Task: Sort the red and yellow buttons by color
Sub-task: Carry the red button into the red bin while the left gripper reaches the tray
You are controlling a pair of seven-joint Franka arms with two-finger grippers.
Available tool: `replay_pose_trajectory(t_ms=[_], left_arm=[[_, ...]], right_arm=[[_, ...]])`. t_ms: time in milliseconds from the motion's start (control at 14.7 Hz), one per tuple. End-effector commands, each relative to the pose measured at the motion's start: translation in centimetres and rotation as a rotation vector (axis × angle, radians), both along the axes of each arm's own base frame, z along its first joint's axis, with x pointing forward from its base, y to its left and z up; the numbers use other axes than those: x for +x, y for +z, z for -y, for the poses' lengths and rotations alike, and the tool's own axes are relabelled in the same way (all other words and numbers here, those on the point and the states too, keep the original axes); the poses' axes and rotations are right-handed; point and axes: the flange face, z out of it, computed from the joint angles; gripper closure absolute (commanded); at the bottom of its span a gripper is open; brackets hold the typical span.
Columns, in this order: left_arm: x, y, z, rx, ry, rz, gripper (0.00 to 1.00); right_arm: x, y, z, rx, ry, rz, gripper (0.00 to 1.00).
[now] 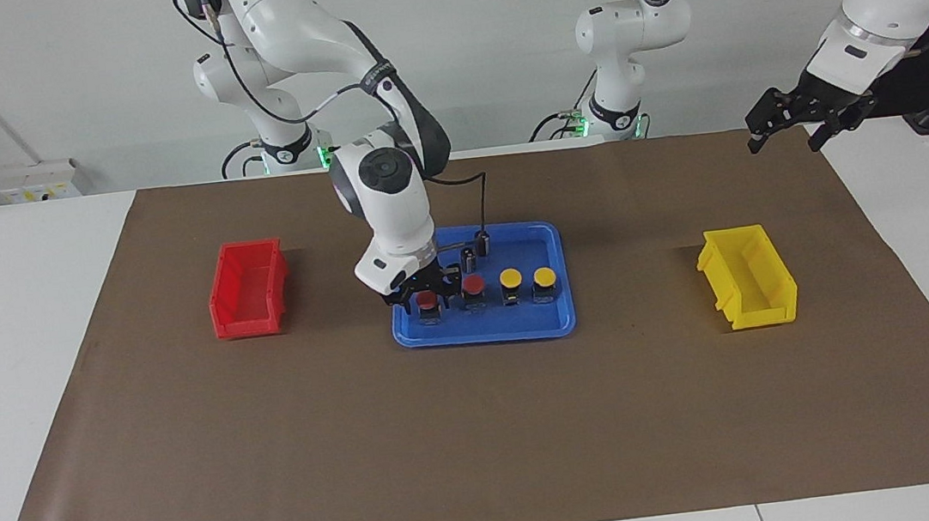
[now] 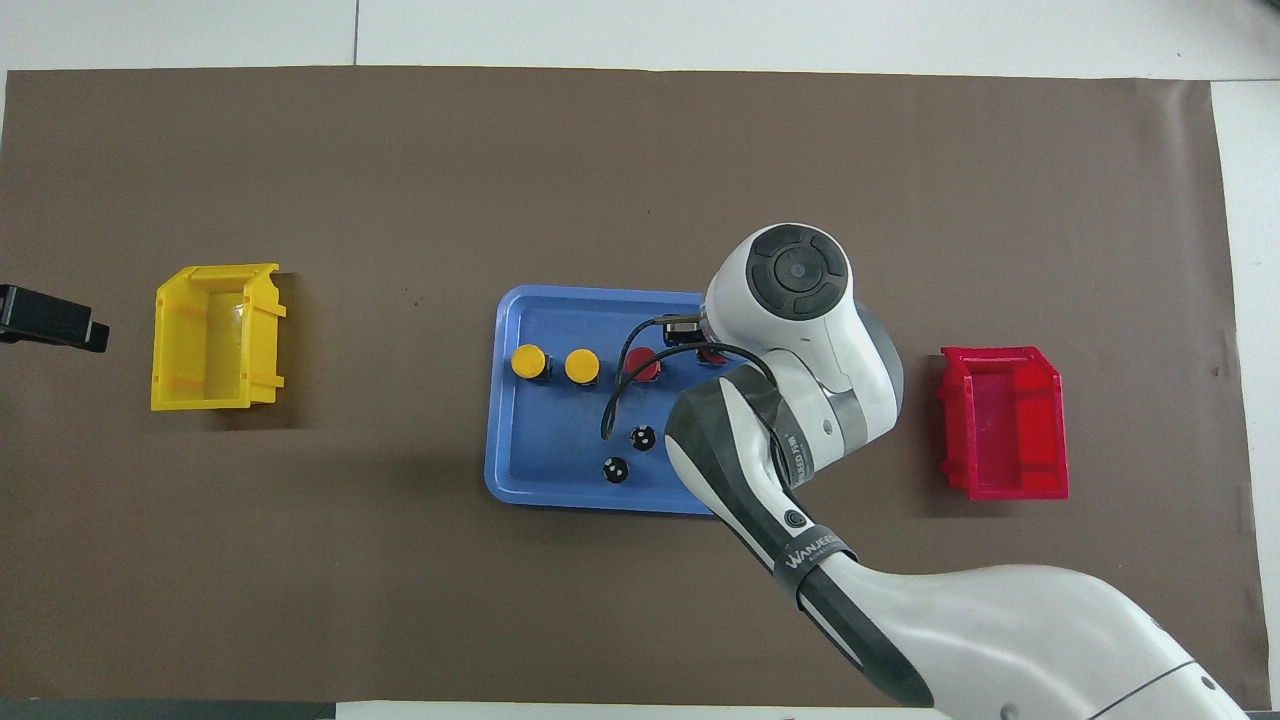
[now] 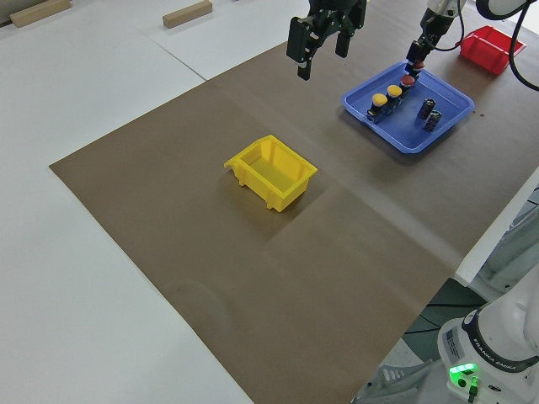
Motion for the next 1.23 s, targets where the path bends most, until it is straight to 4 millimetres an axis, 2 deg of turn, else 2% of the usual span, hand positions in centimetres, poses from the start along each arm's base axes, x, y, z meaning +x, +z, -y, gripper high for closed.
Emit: replay_pose_trajectory(t_ms=[0, 205, 273, 341, 409, 477, 545, 614, 750, 818, 886, 1023, 1159], left_arm=[[0.0, -0.1, 0.5, 0.047, 0.067, 0.008, 0.00], [0.1, 0.0, 0.4, 0.067, 0.071, 0.012, 0.00], [0.1, 0.0, 0.3, 0.073, 0.072, 0.013, 0.00], [0.1, -0.1, 0.2, 0.081, 0.073, 0.012, 0.00], [0.1, -0.1, 0.1, 0.084, 0.076, 0.009, 0.00], [0.0, 0.0, 0.0, 0.086, 0.079, 0.009, 0.00], [0.0, 0.2, -0.1, 0.087, 0.072, 0.009, 0.00], [0.0, 0.1, -0.3, 0.087, 0.078, 0.004, 0.00], [0.1, -0.1, 0.2, 0.085, 0.097, 0.021, 0.00], [0.2, -0.7, 1.2, 0.082, 0.134, 0.060, 0.00], [-0.5, -2.1, 3.3, 0.076, 0.139, 0.087, 0.00], [-1.1, -5.1, 9.1, 0.071, 0.114, 0.092, 0.00], [-1.5, -8.4, 15.8, 0.058, 0.110, 0.106, 0.00]], right_arm=[[-0.5, 0.0, 0.3, -0.006, 0.005, -0.014, 0.59], [-0.2, 1.1, 0.5, -0.014, 0.006, -0.032, 0.79], [0.4, 2.8, 0.9, -0.012, 0.003, -0.033, 0.81], [1.1, 6.2, 2.2, -0.009, 0.013, -0.036, 0.81], [1.4, 8.5, 4.0, -0.011, 0.028, -0.048, 0.81], [1.0, 12.0, 6.9, -0.004, 0.052, -0.038, 0.81], [0.2, 13.6, 9.6, -0.005, 0.067, -0.051, 0.81], [-1.4, 14.6, 13.7, -0.009, 0.083, -0.085, 0.81], [-4.2, 13.9, 19.6, 0.000, 0.092, -0.085, 0.81], [-5.9, 12.7, 22.2, 0.004, 0.101, -0.084, 0.81], [-7.0, 11.6, 24.1, 0.005, 0.104, -0.075, 0.81], [-8.5, 9.2, 27.6, 0.006, 0.123, -0.047, 0.81], [-9.3, 8.3, 30.2, 0.008, 0.128, -0.044, 0.81]])
